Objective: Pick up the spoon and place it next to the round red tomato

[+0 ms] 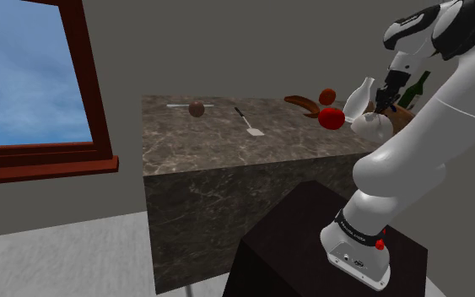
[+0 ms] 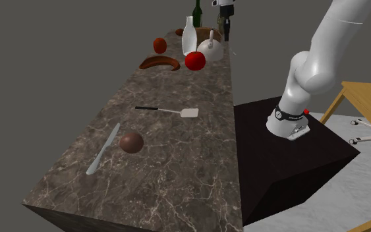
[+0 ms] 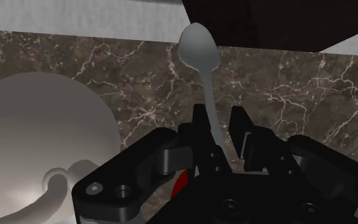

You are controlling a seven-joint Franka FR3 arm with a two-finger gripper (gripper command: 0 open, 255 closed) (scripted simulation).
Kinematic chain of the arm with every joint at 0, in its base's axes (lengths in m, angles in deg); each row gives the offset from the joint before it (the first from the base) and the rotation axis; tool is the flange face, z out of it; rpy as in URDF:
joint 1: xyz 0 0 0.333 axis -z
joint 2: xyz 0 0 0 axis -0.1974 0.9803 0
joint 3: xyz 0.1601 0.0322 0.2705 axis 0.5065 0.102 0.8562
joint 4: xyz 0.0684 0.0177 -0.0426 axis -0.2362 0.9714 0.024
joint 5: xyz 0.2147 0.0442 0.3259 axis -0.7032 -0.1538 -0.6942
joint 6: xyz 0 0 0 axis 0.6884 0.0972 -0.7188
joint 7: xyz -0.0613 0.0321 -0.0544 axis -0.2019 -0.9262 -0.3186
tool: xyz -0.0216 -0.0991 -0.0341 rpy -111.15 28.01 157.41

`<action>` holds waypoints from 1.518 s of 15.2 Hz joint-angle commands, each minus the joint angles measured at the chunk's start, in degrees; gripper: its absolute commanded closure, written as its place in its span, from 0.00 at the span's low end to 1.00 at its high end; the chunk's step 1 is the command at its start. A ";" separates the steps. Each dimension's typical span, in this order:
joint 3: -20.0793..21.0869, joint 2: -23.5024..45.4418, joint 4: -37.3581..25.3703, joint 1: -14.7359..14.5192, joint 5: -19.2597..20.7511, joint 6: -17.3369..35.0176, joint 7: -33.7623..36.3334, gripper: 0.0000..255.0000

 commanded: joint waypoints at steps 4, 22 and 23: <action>-0.35 0.89 3.01 0.16 -0.42 3.70 -0.55 1.00; -1.22 6.56 12.35 0.68 -3.94 17.26 -3.47 1.00; -1.23 7.03 12.74 0.73 -4.27 18.00 -3.73 1.00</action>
